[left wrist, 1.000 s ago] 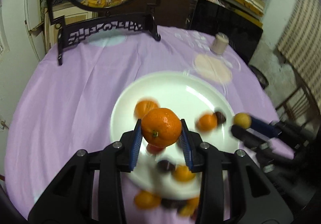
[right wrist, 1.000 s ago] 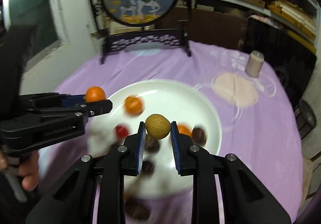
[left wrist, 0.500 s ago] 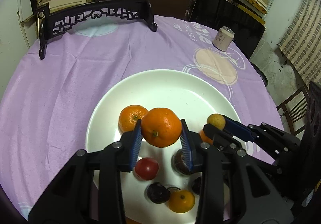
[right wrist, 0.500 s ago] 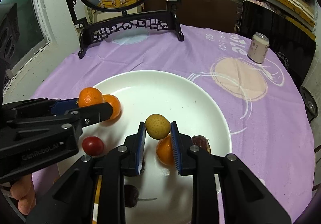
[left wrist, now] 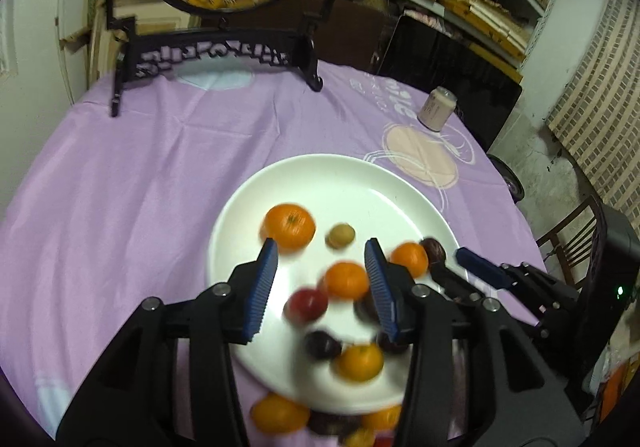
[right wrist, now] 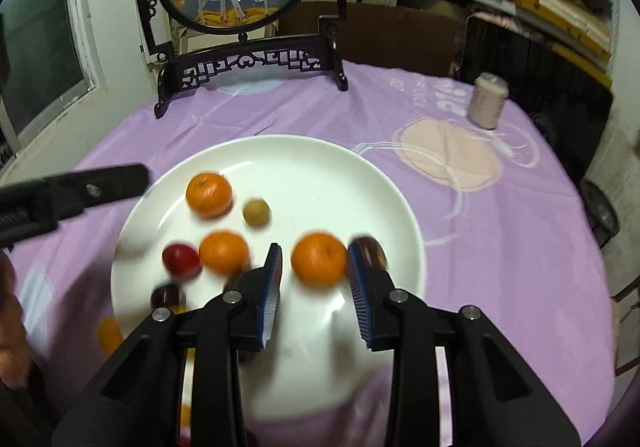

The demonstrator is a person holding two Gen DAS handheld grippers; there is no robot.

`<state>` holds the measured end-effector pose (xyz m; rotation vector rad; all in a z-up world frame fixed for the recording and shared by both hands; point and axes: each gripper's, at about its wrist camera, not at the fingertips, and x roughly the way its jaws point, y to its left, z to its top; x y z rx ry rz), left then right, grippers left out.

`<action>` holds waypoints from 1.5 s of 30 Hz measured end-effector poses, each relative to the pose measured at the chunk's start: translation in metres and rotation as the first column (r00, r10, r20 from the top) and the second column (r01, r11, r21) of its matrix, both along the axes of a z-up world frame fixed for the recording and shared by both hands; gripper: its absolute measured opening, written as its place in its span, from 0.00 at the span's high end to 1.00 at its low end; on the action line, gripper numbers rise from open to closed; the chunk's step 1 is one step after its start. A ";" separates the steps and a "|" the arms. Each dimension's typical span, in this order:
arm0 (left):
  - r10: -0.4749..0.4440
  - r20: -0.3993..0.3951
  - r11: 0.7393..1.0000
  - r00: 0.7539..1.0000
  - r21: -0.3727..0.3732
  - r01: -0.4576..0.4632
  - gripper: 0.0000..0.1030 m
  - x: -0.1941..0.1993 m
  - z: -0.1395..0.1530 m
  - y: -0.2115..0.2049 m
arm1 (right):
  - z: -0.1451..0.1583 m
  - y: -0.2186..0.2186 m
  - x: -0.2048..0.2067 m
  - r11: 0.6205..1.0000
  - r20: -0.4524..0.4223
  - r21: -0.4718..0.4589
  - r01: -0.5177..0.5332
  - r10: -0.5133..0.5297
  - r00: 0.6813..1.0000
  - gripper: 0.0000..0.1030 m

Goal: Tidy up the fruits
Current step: 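Carry the yellow fruit and orange onto the white plate and open both tools, then withdraw both open tools back toward the remaining fruits, then grasp a wrinkled brown fruit with the right tool while the left grasps an orange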

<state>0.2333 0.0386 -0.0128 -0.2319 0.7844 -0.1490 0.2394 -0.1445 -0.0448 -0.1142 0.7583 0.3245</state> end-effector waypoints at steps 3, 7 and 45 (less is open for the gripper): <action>-0.013 0.054 1.000 0.998 0.000 0.013 0.46 -0.052 0.002 0.009 | 0.007 -0.015 -0.041 0.999 0.022 0.054 -0.007 0.006 1.000 0.67; -0.058 0.063 0.998 0.996 0.039 0.055 0.46 -0.119 -0.015 0.018 | 0.003 -0.033 -0.112 0.994 0.023 0.099 -0.036 0.034 0.999 0.63; -0.089 -0.042 0.991 0.995 0.094 0.092 0.33 -0.176 -0.059 0.040 | -0.058 0.014 -0.112 0.996 -0.187 -0.040 -0.078 0.069 0.980 0.57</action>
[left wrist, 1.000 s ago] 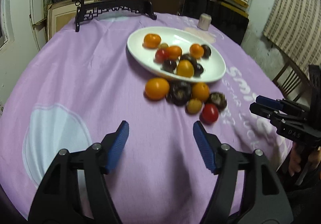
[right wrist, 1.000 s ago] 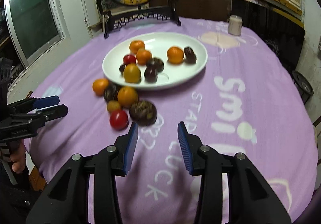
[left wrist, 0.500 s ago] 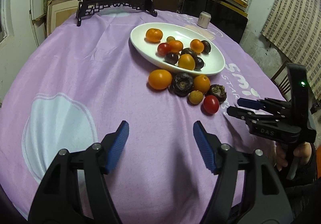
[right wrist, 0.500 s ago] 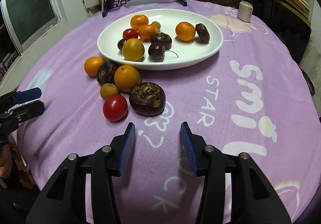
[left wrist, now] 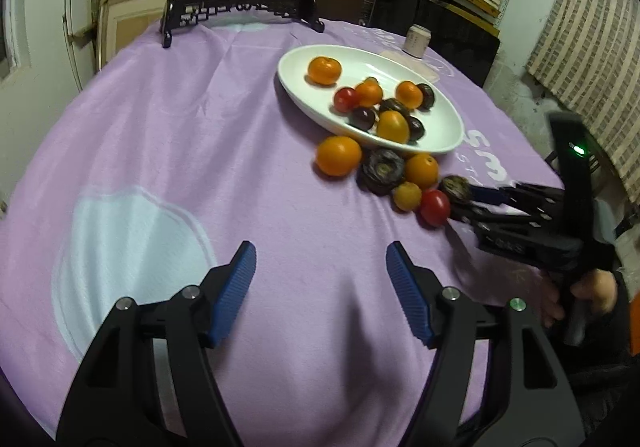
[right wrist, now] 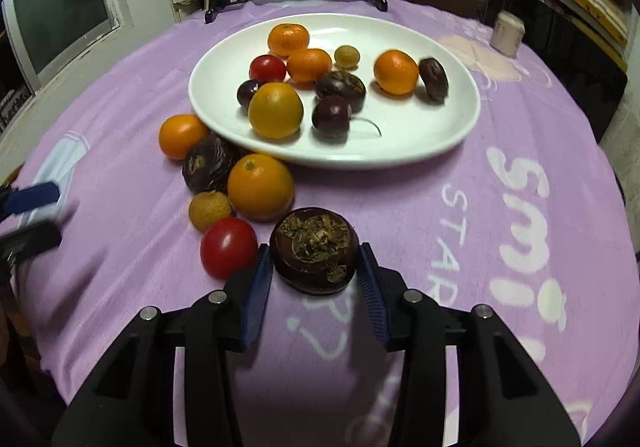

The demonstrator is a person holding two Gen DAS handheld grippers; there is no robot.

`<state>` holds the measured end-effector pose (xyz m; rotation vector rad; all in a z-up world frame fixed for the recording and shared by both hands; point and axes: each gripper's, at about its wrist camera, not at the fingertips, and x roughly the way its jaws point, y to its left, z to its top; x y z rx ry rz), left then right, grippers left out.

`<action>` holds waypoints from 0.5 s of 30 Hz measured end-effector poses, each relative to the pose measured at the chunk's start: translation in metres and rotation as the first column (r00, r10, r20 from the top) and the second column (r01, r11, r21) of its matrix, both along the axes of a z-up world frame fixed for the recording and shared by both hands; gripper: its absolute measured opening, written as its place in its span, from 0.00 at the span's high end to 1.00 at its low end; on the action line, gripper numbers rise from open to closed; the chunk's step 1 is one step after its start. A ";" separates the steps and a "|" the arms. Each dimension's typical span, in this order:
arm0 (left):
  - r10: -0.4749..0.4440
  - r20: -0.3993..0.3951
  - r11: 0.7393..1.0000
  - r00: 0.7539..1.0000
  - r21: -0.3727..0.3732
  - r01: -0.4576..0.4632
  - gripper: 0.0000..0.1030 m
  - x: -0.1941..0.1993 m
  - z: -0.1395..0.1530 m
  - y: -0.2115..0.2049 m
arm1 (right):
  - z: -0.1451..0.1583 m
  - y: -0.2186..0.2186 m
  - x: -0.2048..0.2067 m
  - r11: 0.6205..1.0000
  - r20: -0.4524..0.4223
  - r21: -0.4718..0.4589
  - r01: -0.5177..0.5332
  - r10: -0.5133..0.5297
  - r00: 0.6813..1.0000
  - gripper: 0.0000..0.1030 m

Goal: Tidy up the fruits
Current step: 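Grasp a wrinkled brown fruit with the right tool while the left grasps an orange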

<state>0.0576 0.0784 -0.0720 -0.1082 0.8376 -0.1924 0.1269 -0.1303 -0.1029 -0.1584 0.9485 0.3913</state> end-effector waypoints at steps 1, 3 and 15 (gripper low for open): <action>0.002 0.006 1.000 1.000 0.025 -0.003 0.33 0.005 0.002 -0.001 | 0.001 -0.004 -0.002 1.000 -0.010 0.014 0.007 -0.007 1.000 0.57; 0.005 0.016 0.996 1.000 0.087 -0.006 0.33 0.021 0.004 -0.004 | 0.002 -0.014 -0.010 0.999 -0.025 0.034 0.019 -0.018 1.000 0.57; -0.078 -0.087 0.956 0.993 0.277 0.099 0.32 0.114 -0.031 -0.046 | 0.005 -0.061 -0.044 0.991 -0.043 0.104 0.080 -0.075 0.996 0.57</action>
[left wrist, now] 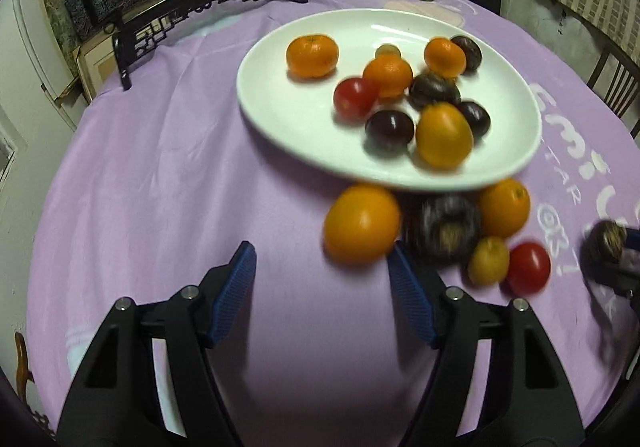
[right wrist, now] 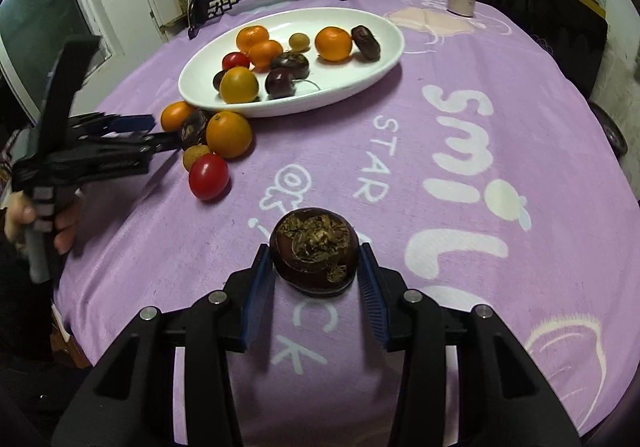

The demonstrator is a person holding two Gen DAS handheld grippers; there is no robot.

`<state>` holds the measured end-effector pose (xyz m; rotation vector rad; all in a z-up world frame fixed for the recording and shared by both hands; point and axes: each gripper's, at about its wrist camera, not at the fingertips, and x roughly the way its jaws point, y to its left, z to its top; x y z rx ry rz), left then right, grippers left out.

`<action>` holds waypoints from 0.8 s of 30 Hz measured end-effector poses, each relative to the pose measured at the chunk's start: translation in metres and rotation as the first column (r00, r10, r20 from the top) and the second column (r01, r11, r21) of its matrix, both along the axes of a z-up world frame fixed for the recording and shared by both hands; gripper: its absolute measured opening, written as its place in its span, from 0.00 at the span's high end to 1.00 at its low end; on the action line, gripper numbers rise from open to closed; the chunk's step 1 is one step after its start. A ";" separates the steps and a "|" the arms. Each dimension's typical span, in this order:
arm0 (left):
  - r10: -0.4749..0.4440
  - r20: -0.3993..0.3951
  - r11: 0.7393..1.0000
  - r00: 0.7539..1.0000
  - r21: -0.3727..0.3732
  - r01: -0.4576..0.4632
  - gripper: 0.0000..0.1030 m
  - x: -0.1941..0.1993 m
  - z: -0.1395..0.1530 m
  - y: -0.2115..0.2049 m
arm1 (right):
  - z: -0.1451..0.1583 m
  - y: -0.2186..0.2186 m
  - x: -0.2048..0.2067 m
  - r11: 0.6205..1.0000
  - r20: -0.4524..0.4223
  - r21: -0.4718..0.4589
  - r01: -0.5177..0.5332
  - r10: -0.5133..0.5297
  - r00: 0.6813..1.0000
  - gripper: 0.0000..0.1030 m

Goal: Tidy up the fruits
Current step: 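Grasp a wrinkled brown fruit with the right tool while the left grasps an orange, then carry the brown fruit and orange onto the white plate and open both tools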

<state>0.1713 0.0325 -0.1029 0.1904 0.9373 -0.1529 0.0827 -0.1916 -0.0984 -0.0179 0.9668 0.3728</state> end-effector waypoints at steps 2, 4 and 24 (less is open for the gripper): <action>-0.008 0.008 1.000 1.000 -0.013 0.008 0.40 0.007 0.000 -0.004 | -0.001 -0.002 0.001 1.000 -0.007 0.013 0.003 -0.003 1.000 0.57; -0.042 0.003 0.998 0.999 -0.054 0.042 0.55 0.010 0.001 -0.007 | -0.003 -0.002 0.001 1.000 -0.012 0.022 -0.004 0.004 1.000 0.57; -0.027 0.114 0.960 0.993 -0.275 0.058 0.66 -0.095 0.046 -0.011 | 0.015 -0.001 -0.001 0.997 0.031 0.072 -0.004 0.002 1.000 0.57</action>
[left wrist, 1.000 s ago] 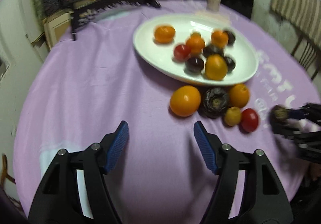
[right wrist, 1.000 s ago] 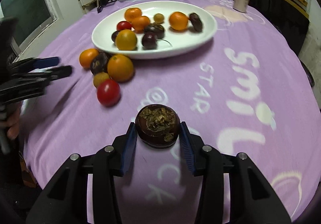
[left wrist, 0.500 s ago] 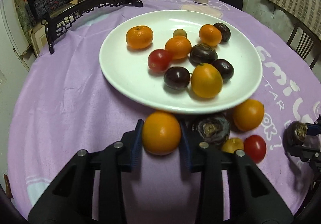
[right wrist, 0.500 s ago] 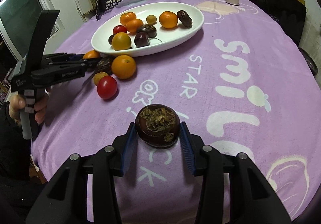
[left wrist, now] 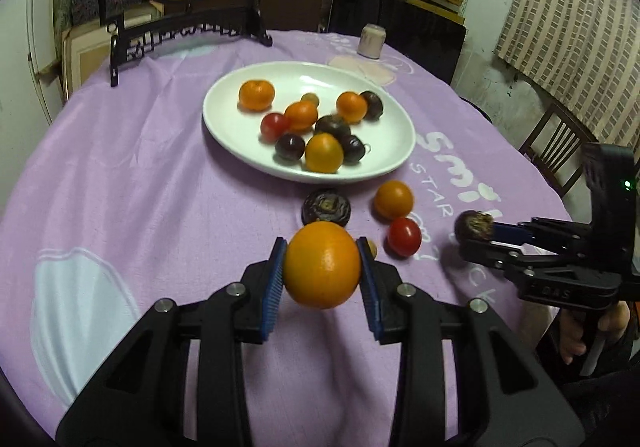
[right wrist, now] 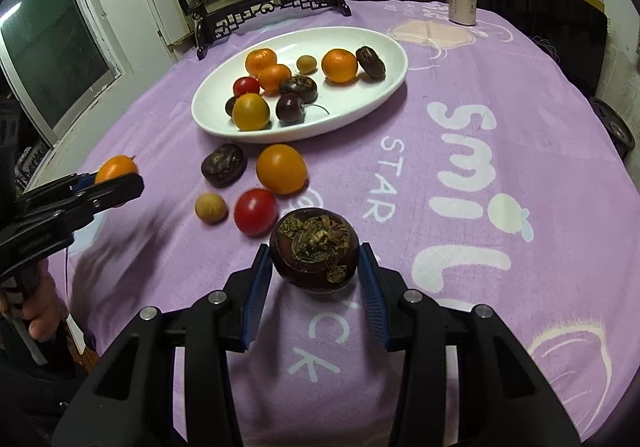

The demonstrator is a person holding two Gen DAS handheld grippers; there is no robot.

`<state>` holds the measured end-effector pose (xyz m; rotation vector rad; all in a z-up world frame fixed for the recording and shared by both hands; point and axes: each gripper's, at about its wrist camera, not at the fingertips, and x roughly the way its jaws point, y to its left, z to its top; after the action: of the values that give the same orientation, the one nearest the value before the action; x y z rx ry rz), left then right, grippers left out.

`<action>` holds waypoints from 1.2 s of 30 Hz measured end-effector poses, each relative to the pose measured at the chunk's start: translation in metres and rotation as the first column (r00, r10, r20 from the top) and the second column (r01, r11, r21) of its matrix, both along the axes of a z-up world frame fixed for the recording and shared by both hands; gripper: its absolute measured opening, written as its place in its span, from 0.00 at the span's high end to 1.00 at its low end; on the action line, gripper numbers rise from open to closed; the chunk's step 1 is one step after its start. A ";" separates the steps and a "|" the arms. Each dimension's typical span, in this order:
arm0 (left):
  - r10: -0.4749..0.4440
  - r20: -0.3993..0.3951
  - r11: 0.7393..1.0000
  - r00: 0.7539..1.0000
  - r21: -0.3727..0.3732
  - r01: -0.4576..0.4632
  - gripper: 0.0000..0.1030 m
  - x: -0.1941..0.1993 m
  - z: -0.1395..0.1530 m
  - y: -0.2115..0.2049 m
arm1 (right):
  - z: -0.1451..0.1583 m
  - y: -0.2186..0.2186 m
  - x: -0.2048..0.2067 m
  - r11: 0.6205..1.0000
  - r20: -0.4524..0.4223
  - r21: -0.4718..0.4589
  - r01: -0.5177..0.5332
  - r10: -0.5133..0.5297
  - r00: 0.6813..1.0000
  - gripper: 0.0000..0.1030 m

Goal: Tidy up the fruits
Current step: 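Carry the brown fruit and orange onto the white plate and open both tools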

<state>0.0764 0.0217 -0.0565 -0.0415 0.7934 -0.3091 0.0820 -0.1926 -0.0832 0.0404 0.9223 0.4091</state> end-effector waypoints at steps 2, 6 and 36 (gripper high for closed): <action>-0.007 0.015 1.000 1.000 0.004 0.007 0.66 -0.001 0.008 -0.003 | 0.004 0.002 0.001 1.000 0.008 0.005 -0.009 0.009 1.000 0.57; -0.021 0.049 0.999 0.999 0.034 0.019 0.66 0.008 0.023 -0.011 | 0.018 0.008 0.006 0.999 0.042 0.011 -0.033 0.033 0.999 0.57; 0.144 -0.091 0.989 0.985 -0.016 -0.146 0.66 0.225 0.019 -0.016 | 0.031 0.057 0.206 0.997 0.048 -0.081 -0.013 0.016 0.999 0.57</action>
<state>0.3013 0.0061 -0.0372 -0.1350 0.8712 -0.1795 0.2881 -0.1351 -0.0522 -0.0498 0.8903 0.3846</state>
